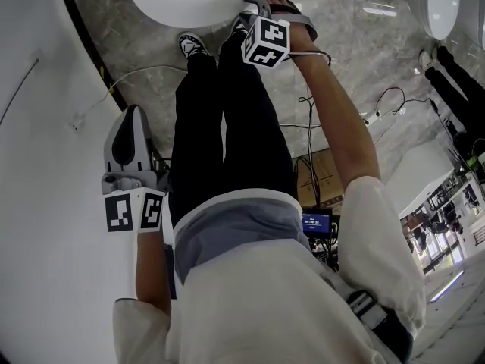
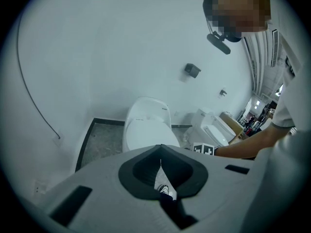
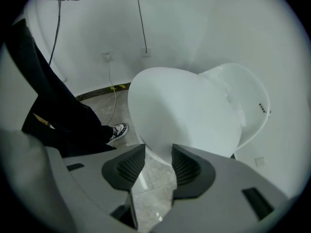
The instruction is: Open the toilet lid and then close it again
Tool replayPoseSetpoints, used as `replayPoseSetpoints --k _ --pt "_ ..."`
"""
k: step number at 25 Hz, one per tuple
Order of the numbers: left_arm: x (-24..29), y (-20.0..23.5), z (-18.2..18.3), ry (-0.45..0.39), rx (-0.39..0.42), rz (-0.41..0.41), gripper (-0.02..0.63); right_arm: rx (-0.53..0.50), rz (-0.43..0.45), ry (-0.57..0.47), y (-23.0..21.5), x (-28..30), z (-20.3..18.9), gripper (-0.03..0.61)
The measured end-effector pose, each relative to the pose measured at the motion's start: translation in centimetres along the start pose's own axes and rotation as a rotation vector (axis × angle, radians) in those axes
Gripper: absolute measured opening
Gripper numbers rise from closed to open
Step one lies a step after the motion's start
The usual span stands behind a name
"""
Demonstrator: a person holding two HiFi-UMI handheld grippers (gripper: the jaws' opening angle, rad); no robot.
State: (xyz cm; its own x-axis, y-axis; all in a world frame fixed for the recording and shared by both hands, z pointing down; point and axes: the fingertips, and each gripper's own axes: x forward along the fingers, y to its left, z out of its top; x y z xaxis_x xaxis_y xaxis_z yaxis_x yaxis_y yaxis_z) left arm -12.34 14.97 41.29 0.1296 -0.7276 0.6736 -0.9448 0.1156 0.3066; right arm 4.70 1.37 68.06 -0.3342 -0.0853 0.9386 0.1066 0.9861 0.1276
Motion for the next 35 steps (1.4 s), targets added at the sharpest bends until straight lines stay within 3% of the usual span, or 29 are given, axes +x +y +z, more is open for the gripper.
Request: replayPoseSetpoints --k 19,32,35 --pt "2.0 0.7 -1.4 0.013 -0.004 -0.045 0.008 0.092 0.024 0.061 2.0 5.0 -1.2 0.147" --pt "2.4 2.4 -1.5 0.019 0.012 -0.057 0.008 0.215 0.031 0.098 2.2 7.6 -1.5 0.146" --pt "2.5 2.5 -1.8 0.026 0.046 -0.057 0.008 0.249 0.023 0.105 2.1 8.1 -1.4 0.146"
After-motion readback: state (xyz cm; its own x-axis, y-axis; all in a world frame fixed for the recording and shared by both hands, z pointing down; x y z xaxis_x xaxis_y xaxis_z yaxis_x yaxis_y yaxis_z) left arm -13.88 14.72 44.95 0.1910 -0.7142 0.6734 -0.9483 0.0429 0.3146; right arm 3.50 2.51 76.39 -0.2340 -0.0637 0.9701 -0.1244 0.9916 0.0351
